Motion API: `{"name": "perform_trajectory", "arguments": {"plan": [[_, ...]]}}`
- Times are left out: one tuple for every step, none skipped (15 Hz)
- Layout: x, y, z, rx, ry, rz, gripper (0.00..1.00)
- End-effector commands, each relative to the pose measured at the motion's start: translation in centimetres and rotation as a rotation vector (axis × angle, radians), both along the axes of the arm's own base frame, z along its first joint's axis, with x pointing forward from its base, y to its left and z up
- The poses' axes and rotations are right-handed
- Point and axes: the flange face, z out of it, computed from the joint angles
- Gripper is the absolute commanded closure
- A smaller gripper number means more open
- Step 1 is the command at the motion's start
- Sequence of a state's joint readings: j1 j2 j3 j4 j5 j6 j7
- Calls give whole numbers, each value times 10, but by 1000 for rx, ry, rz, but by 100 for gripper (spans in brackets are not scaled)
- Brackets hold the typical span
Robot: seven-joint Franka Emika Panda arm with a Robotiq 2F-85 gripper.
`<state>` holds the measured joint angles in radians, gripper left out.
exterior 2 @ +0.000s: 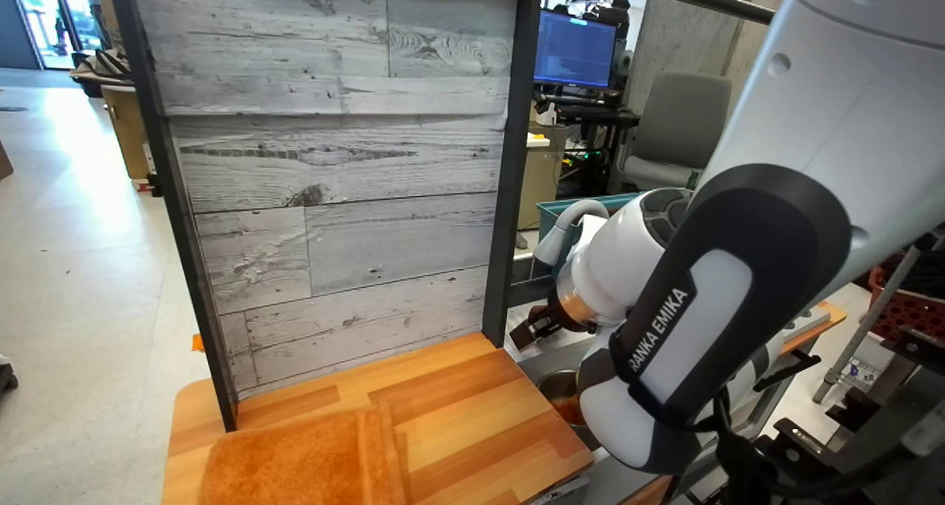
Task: Put the plush toys in the the pots in the sing and use the towel to wipe the surface
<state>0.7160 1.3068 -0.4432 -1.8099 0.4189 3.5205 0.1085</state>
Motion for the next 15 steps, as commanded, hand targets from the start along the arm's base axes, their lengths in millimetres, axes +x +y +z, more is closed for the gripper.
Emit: {"name": "perform_trajectory", "arguments": {"plan": [[13, 5, 7, -8, -127, 29, 10], [19, 5, 5, -10, -128, 20, 27], [25, 2, 2, -14, -127, 8, 34], [29, 0, 0, -17, -130, -2, 44], [31, -2, -4, -26, -120, -4, 51], [28, -2, -8, -31, -112, -9, 58], [29, -3, -10, -32, -113, -13, 66], [30, -3, -12, -35, -111, -17, 75], [30, -4, -14, -32, -103, -22, 81], [30, -4, -15, -30, -98, -24, 88], [29, -3, -16, -25, -94, -25, 96], [28, -4, -15, -22, -95, -23, 99], [26, -3, -12, -20, -93, -20, 100], [22, -2, -9, -17, -86, -15, 98], [17, 0, -5, -17, -74, -9, 98]]}}
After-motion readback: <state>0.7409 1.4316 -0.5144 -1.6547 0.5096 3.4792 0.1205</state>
